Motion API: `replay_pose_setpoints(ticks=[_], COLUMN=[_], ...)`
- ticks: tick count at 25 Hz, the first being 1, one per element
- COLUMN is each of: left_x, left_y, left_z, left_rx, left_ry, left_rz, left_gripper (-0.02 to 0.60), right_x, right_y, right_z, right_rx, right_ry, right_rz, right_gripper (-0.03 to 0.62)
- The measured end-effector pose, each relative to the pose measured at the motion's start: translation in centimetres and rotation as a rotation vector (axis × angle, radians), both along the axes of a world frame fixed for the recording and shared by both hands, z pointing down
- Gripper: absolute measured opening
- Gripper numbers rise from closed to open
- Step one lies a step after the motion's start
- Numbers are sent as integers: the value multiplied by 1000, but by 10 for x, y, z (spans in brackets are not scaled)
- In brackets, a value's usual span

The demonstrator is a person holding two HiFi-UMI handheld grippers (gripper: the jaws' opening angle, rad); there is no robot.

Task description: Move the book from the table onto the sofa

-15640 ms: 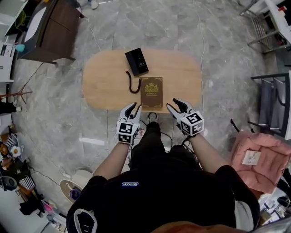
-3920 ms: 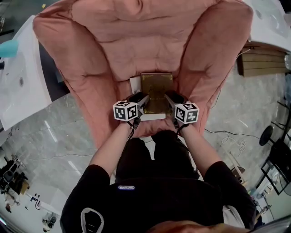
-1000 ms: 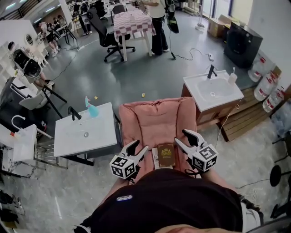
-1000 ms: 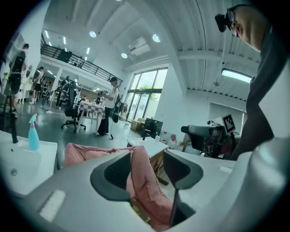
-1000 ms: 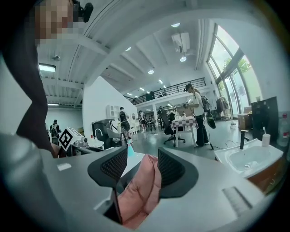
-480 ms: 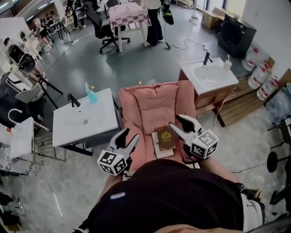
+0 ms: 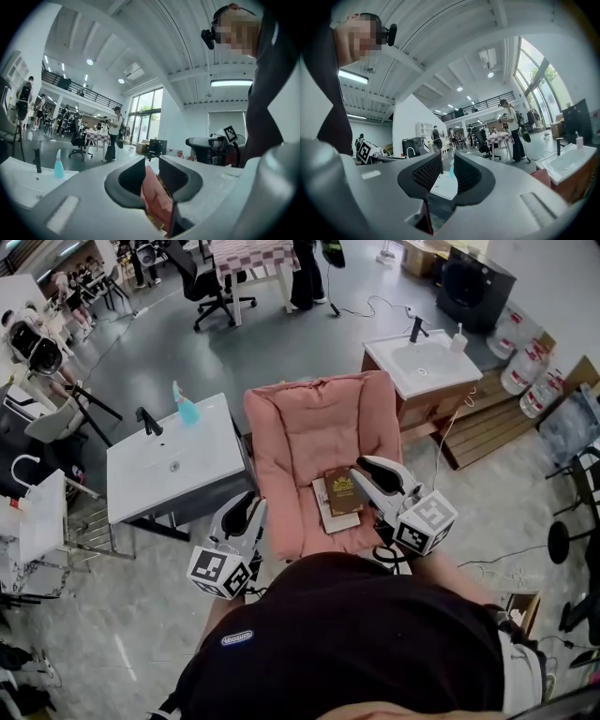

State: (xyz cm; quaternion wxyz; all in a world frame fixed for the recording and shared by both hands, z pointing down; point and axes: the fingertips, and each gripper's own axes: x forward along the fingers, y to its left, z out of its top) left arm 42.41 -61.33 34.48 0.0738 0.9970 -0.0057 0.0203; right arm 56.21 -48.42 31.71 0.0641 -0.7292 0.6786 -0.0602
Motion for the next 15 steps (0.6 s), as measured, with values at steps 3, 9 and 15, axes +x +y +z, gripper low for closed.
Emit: replay_pose_setpoints(ticks=[3,9,15], left_x=[-17,-41,-53], left_y=[5,11,17], left_z=[-9,-11,-16], left_rx=[11,2,26], left_ry=[24,16,8], left_rz=[16,66,97], left_gripper=[14,0,0], right_x=[-19,-49,-60], right_y=[9,28,37], right_z=[-5,-15,-33], right_rx=[23,85,152], right_ry=[6,-3,-46], right_rz=[5,-11,-32], right_gripper=[58,29,28])
